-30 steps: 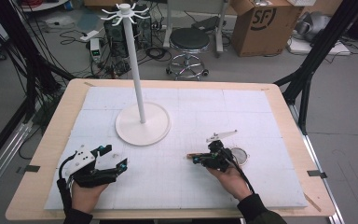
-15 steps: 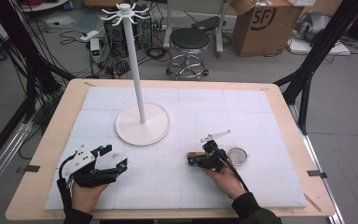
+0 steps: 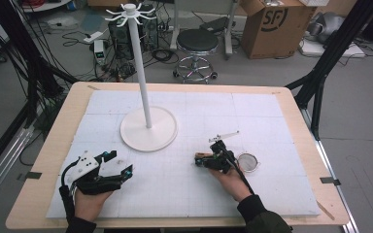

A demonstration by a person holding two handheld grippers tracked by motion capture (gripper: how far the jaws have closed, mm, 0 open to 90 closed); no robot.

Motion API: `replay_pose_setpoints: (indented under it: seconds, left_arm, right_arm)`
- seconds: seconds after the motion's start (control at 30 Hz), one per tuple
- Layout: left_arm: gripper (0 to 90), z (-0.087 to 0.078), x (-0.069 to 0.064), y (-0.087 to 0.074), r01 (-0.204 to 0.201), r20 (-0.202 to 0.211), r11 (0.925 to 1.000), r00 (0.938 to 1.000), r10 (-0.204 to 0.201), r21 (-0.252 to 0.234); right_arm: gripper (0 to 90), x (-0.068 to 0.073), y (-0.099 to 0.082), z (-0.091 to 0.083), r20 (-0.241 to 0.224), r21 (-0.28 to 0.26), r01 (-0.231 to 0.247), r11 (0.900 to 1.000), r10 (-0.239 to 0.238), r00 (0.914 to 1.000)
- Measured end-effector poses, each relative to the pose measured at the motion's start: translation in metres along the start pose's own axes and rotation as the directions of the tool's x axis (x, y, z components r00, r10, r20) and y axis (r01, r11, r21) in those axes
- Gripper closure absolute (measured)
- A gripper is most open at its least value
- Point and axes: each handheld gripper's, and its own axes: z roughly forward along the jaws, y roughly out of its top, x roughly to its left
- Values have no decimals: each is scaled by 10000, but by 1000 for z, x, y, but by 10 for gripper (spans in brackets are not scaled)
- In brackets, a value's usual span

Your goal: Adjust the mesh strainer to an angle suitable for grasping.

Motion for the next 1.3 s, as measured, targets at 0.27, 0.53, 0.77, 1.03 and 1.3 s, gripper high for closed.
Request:
replay_pose_setpoints:
  seconds: [0.27,0.53,0.77,1.03,1.3]
  left_arm:
    - [209,-1,1,0,14,32,10000,10000,-14,-42]
    - [200,0,1,0,33,-1,10000,10000,-33,-54]
    - [200,0,1,0,11,62,10000,10000,-11,-49]
    - [199,0,0,0,22,59,10000,10000,-22,5]
    - [199,0,0,0,11,46,10000,10000,-11,-16]
  right_arm:
    - [900,-7,6,3,141,-196,-366,9991,368,9992]
    - [900,-12,15,6,365,-170,-584,9981,590,9976]
    - [900,-15,21,8,549,-123,-695,9975,701,9960]
    - [900,-18,25,10,637,-166,-793,9967,802,9947]
    - [900,-22,29,11,693,-180,-879,9960,890,9936]
